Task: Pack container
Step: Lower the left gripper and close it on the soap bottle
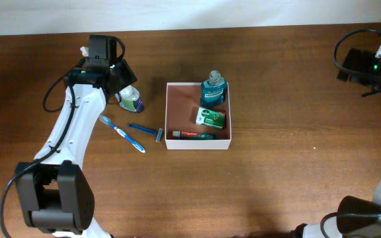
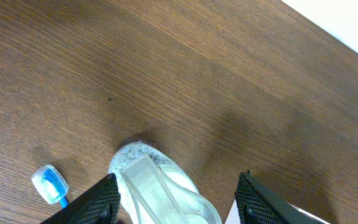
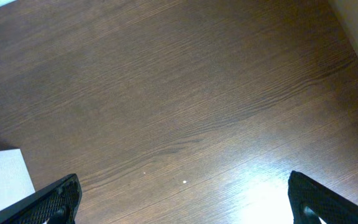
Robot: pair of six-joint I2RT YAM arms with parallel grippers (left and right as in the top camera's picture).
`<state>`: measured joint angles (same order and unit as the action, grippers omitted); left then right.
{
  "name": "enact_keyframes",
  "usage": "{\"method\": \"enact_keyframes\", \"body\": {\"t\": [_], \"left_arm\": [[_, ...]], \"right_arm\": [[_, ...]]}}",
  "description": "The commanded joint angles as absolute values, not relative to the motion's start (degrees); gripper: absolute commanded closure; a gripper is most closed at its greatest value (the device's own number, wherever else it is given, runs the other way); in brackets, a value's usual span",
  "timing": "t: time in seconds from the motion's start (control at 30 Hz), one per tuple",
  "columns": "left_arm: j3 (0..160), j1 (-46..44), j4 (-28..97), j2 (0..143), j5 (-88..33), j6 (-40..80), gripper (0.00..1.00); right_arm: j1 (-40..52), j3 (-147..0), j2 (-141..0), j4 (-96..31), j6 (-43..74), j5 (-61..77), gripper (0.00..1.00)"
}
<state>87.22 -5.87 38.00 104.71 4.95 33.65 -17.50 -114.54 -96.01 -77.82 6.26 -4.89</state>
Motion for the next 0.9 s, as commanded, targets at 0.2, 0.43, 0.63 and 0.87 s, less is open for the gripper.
{"method": "enact_keyframes", "body": {"t": [0.2,0.43,0.63,0.87], "left_arm": [[87.6,-5.6,38.9,105.3,5.4,33.4,0.39],[87.6,-5.6,39.6,105.4,5.4,33.4,0.38],[87.6,-5.6,39.6,105.5,5.5,33.4,0.38],[87.6,-5.6,39.7,107.0,5.4,33.4,0.38]], "right_arm": [[-17.7,-114.9,-96.4,-77.7,6.9,-4.6,0.01],[-17.7,-114.9,-96.4,-77.7,6.9,-4.6,0.01],[-17.7,-114.9,-96.4,-77.7,6.9,-4.6,0.01],[-17.7,-114.9,-96.4,-77.7,6.9,-4.6,0.02]]}}
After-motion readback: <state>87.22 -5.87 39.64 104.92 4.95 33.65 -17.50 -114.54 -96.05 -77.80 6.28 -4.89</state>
